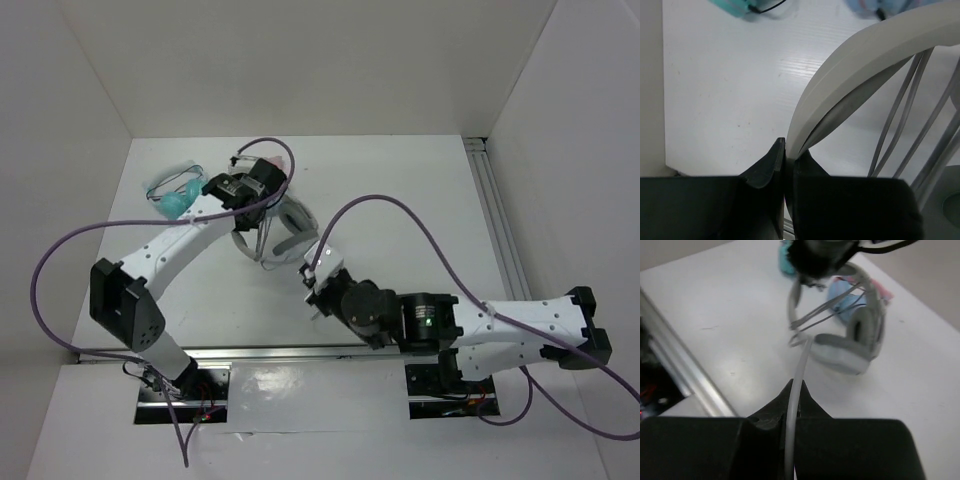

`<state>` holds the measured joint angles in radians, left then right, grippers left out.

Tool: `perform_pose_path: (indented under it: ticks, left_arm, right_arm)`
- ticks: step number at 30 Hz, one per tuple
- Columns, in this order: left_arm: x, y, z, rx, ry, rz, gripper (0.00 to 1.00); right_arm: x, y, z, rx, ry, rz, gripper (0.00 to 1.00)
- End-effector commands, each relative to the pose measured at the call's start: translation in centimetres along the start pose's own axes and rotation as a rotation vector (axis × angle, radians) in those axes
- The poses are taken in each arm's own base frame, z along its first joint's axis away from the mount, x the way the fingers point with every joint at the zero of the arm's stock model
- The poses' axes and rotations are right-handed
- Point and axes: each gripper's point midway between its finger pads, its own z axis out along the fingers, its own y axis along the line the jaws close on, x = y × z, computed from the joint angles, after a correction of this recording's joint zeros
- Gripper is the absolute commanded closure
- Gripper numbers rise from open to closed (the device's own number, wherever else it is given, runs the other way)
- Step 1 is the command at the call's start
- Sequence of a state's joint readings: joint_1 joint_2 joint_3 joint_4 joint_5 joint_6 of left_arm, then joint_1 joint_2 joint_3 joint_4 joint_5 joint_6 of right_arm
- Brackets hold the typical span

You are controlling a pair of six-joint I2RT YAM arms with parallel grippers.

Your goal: Wrap the headphones

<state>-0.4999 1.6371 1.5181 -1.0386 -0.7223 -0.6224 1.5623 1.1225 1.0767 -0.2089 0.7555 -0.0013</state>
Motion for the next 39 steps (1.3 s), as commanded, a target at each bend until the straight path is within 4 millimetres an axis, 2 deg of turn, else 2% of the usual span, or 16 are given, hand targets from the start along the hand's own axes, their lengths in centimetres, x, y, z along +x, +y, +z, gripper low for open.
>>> perform_pose_path:
  ticks: [1,2,4,5,7,13,16,20,21,23,26,27,30,31,37,39]
  left_arm:
    - [-3.1,-1.4,-4.8,0.147,-0.19,-0.006,1.0]
    - [-2.5,-1.6,-5.3,0.169,-0.187,0.051,1.0]
    - [-1.2,-3.1,-6.8,0.226,-0.204,0.141,1.0]
    - [-0.1,-3.0,-7.3,0.234,-0.202,0.184,1.0]
    - [1.6,-2.9,-8.8,0.248,-0.217,0.243,1.0]
    - [4.4,-3.1,-11.8,0.346,-0.262,0.312,1.0]
    - [6.0,-3.7,-12.1,0.359,-0.254,0.37,1.0]
    - [8.6,-5.4,-14.2,0.46,-0.266,0.457,1.0]
    - [8.8,-5.6,-14.4,0.466,-0.27,0.464,1.0]
    - [9.1,-5.7,-14.8,0.491,-0.267,0.469,1.0]
    - [8.1,-4.1,-15.2,0.452,-0.284,0.365,1.0]
    - [7.0,-2.7,-15.1,0.379,-0.318,0.313,1.0]
    - [5.6,-1.4,-15.0,0.316,-0.308,0.202,1.0]
    - [5.5,-1.7,-15.4,0.339,-0.309,0.23,1.0]
    - [7.0,-6.3,-16.5,0.537,-0.275,0.365,1.0]
    - [7.9,-7.4,-17.9,0.661,-0.278,0.389,1.0]
  right_arm:
    - [-1.5,-7.6,-0.4,0.208,0.006,-0.141,1.0]
    - [-2.4,-10.6,-0.1,0.279,-0.016,-0.108,1.0]
    - [-2.9,-12.6,0.3,0.293,-0.032,-0.102,1.0]
    - [-3.6,-14.8,0.4,0.359,-0.055,-0.097,1.0]
    - [-4.3,-17.1,0.5,0.405,-0.068,-0.086,1.0]
    - [-6.1,-19.2,1.4,0.401,-0.099,-0.06,1.0]
    - [-6.4,-19.9,2.2,0.385,-0.097,-0.039,1.0]
    - [-5.9,-22.9,3.3,0.421,-0.091,0.018,1.0]
    - [-5.1,-24.8,3.4,0.452,-0.069,0.034,1.0]
    - [-5.6,-24.9,3.6,0.392,-0.088,0.054,1.0]
    - [-5.6,-24.7,3.8,0.365,-0.093,0.064,1.0]
    - [-5.4,-24.3,3.9,0.347,-0.088,0.072,1.0]
    - [-8.0,-21.6,2.7,0.282,-0.16,0.062,1.0]
    - [-8.3,-20.5,2.5,0.268,-0.173,0.054,1.0]
    - [-8.6,-22.2,3.1,0.346,-0.115,-0.021,1.0]
    - [-8.1,-22.7,3.5,0.35,-0.102,-0.022,1.0]
